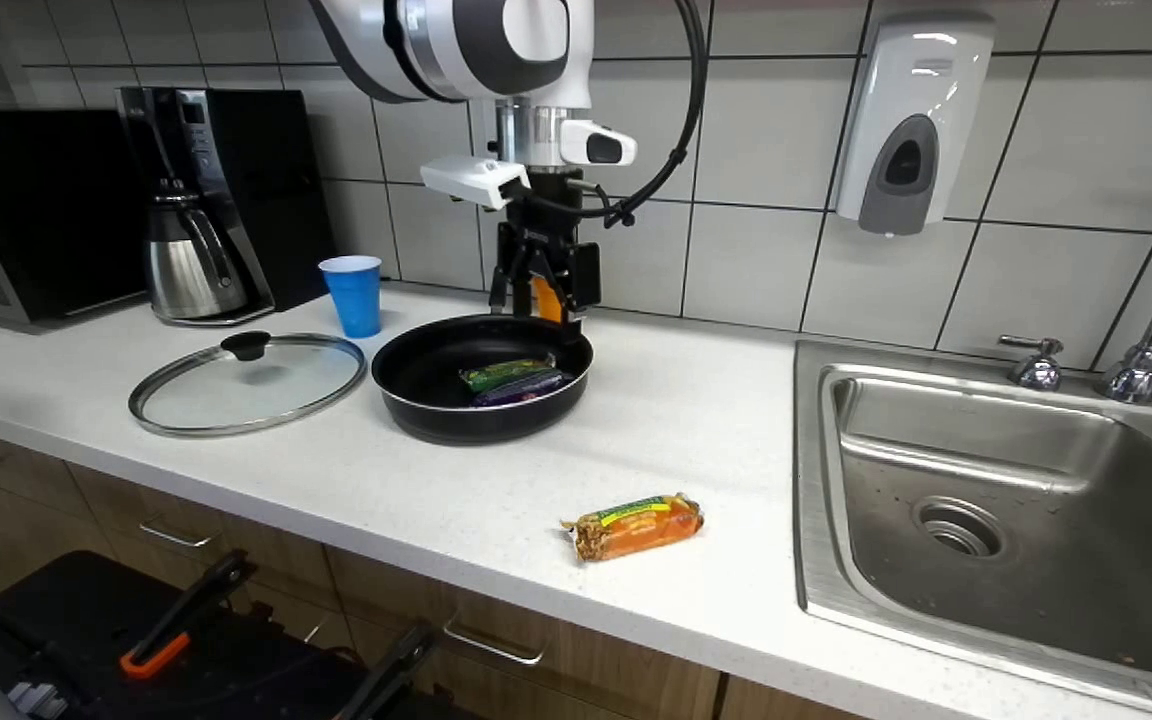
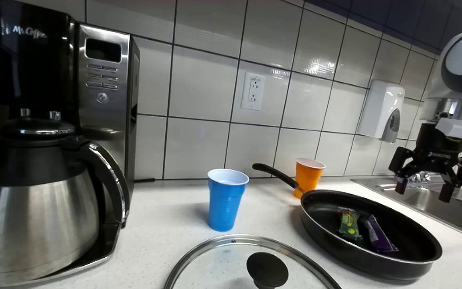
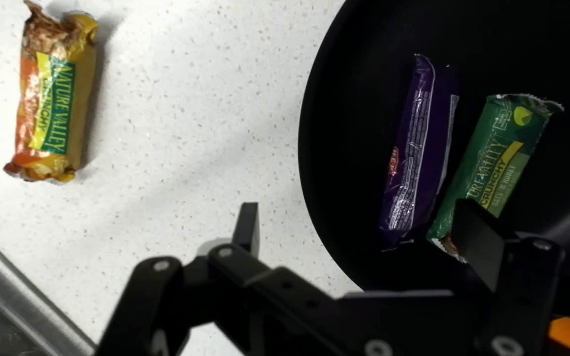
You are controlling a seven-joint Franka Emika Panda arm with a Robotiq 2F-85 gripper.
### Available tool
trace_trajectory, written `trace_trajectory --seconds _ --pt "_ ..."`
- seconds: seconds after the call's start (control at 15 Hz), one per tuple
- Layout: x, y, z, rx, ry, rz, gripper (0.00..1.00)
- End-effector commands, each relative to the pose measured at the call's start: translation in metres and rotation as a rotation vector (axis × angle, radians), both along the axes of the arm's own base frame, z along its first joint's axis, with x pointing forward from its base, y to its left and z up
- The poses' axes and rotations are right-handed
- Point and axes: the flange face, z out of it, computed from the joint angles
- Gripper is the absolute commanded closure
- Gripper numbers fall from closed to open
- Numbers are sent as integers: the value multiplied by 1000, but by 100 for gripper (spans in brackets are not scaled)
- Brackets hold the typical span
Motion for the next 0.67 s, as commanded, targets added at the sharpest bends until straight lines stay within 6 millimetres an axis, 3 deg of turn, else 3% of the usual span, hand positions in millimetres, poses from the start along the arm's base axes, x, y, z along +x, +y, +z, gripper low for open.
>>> trace_trajectory --seconds 0.0,0.6 --pt "-33 -3 11 3 -36 -85 0" --pt "-100 -29 11 22 0 -142 0"
